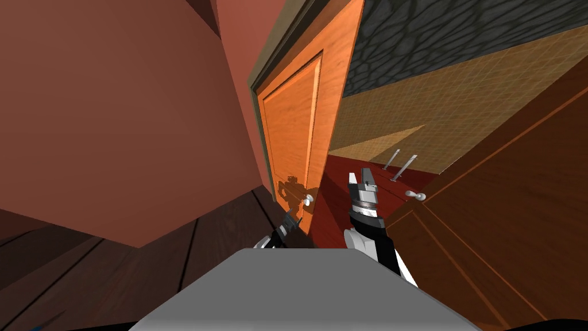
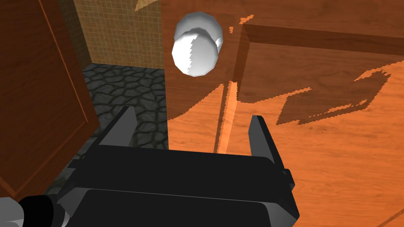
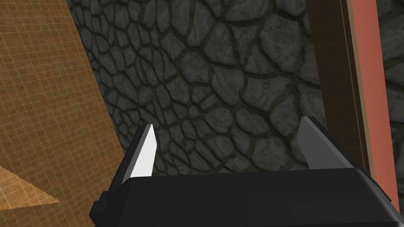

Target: Push the door open

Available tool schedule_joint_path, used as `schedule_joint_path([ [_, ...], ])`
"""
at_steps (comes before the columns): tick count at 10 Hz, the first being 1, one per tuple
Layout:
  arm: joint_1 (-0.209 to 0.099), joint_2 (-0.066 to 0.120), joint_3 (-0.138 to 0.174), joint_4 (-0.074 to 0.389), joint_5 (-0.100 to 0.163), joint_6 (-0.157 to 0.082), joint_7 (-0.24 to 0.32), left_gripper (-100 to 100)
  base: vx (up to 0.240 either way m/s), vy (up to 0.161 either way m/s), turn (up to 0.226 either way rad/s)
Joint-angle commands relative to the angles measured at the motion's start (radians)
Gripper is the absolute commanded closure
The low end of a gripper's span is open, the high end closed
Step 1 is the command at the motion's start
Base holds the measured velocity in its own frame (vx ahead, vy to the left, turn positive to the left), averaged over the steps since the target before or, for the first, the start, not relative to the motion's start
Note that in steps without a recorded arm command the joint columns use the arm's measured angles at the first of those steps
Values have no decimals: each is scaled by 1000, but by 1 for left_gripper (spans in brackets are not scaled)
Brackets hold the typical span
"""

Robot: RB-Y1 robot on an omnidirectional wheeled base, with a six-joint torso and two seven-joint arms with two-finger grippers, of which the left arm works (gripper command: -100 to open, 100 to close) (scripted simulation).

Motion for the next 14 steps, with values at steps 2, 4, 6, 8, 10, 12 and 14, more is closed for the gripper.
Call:
schedule_joint_path([
  [2, -1, -7, 5, 7, 1, 0, -4, -100, 152, -119, -24],
  [4, -1, -13, 9, 13, 1, 0, -6, -100, 165, -155, -22],
  [6, -2, -20, 14, 20, 2, 0, -10, -100, 174, -193, -35],
  [8, -1, -18, 12, 17, 2, 0, -8, 100, 36, -39, 7],
  [10, -1, -18, 12, 17, 2, 0, -8, 100, -14, 27, -27],
  [12, -1, -18, 12, 17, 2, 0, -8, 100, -1, 3, -3],
  [14, -7, -22, 19, 16, 13, 2, 29, 100, 11, -8, -29],
])
